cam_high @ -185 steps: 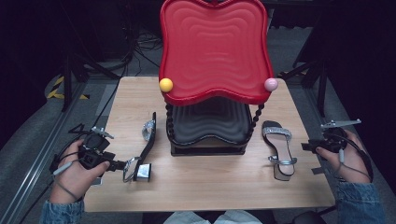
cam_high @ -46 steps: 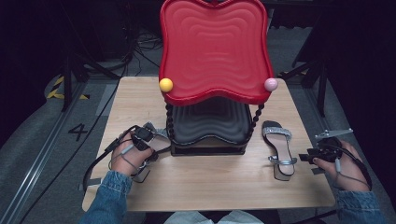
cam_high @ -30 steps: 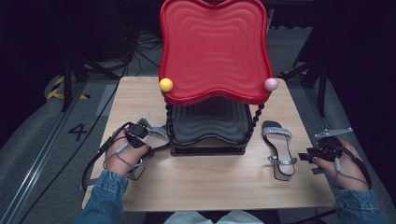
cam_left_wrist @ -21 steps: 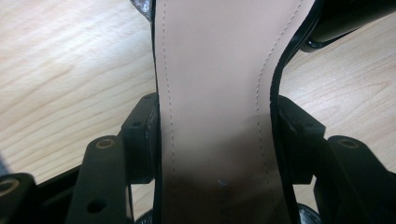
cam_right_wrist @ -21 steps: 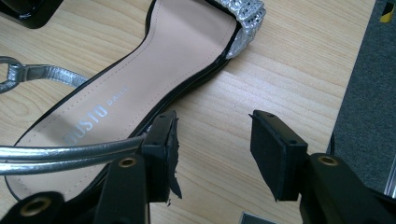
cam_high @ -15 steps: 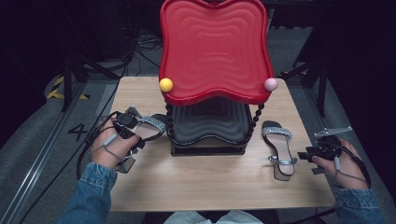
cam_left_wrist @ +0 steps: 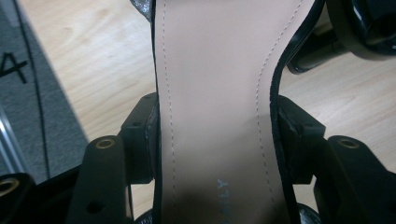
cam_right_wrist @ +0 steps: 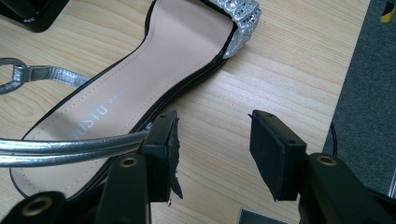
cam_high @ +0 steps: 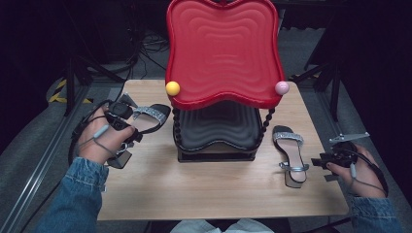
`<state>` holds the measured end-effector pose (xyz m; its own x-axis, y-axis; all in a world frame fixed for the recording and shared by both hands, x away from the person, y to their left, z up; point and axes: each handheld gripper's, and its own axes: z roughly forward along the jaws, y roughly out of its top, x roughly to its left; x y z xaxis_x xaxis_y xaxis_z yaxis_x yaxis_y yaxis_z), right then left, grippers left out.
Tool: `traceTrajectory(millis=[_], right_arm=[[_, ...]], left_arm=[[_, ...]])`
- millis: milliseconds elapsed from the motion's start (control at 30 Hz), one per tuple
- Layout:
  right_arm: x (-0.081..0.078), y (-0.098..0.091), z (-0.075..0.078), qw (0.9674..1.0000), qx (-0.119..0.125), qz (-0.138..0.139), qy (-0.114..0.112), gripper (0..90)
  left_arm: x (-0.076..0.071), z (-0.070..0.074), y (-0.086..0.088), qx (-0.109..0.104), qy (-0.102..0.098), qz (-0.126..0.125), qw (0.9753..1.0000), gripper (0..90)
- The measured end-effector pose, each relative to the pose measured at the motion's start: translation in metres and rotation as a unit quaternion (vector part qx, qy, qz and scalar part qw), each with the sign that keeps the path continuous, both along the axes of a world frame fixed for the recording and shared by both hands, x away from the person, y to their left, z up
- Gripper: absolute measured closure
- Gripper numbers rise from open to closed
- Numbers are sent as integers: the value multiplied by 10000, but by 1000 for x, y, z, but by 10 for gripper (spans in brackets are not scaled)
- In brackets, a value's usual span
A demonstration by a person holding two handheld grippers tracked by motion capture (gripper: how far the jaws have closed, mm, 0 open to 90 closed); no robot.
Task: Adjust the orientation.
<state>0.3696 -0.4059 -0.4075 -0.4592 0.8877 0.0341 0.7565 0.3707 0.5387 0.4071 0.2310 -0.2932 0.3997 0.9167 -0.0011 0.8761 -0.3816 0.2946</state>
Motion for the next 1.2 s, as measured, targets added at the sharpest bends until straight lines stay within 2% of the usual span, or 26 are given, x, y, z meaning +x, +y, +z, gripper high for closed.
traceTrajectory(millis=[133,333,467,667,900,933,1000,1133,1200], right_arm=[[0,0,0,10000,26,-2,1,534],[0,0,0,10000,38,-2,-7,534],[-1,0,0,10000,44,-20,-5,534],[-2,-1,0,10000,68,-27,7,534],[-2,-1,-1,9999,81,-58,30,534],[-3,-1,-1,9999,76,-57,36,534],[-3,-2,-1,10000,75,-51,40,534],[-5,-3,-1,9999,84,-87,39,534],[-6,-4,-1,9999,81,-82,38,534]], left_arm=[[1,14,3,-26,-108,64,9999,424],[1,30,6,-35,-142,39,9999,425],[1,47,8,-102,-216,17,9997,424],[0,72,10,-85,-341,-3,9994,424],[-1,90,11,-185,-453,19,9988,424],[-2,96,10,-155,-487,25,9987,424],[-2,99,10,-131,-497,27,9987,424],[-1,112,12,-340,-600,165,9975,424],[-1,117,12,-317,-625,190,9974,424]])
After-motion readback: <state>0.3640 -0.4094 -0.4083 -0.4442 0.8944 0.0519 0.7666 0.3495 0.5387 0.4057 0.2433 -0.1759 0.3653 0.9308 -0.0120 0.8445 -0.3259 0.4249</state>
